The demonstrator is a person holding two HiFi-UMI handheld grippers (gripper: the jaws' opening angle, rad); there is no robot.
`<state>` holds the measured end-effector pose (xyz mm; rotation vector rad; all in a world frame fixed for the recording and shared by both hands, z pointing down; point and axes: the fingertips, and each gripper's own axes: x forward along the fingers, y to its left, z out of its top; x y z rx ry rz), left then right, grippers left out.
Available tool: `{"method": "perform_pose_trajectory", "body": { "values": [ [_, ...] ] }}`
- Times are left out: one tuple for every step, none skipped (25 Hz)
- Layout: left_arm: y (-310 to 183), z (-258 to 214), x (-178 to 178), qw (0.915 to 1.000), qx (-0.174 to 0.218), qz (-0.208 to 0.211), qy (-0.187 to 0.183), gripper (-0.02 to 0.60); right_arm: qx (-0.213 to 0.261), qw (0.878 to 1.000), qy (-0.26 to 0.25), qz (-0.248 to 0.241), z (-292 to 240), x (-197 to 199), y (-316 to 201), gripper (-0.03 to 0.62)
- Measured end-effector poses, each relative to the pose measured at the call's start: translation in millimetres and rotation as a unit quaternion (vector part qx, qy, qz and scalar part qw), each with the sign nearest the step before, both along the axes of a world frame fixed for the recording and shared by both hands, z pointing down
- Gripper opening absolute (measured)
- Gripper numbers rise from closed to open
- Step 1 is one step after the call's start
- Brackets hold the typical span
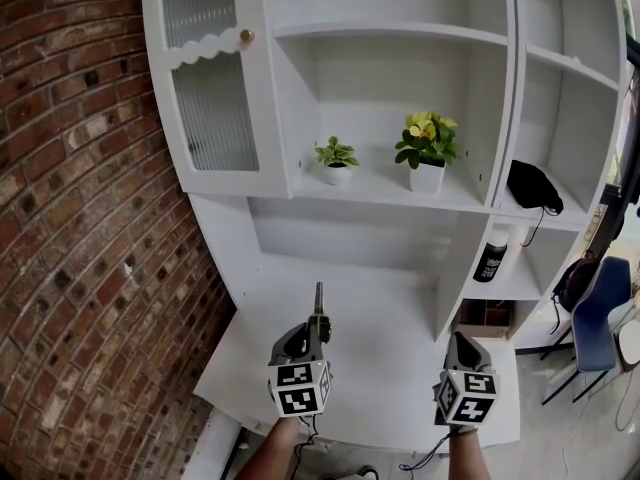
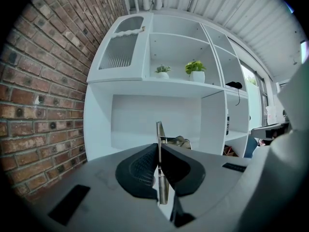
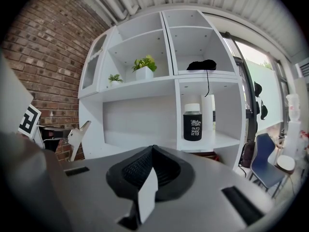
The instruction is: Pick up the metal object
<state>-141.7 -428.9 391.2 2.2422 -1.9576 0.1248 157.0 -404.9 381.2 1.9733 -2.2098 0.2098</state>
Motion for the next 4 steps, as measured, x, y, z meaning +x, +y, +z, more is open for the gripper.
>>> {"method": "perform_pose_trajectory", "body": {
  "values": [
    [-0.3,0.3,0.2,1.0,0.0,0.001,0.0,0.012,0.0,1.0,0.0,0.001,0.1,0.5,0.1,0.0],
    [-0.5,0.7,0.3,1.0,0.0,0.001,-0.001,0.012,0.0,1.0,-0.001,0.002,0.3,0.8,0.2,0.0],
    [-0.7,1.1,0.2,1.0,-0.001,0.002,-0.001,0.012,0.0,1.0,-0.002,0.003,0.5,1.0,0.4,0.0],
    [-0.7,1.6,0.0,1.0,-0.001,0.002,-0.001,0.012,0.0,1.0,-0.003,0.003,0.7,1.2,0.6,0.0]
  ]
}}
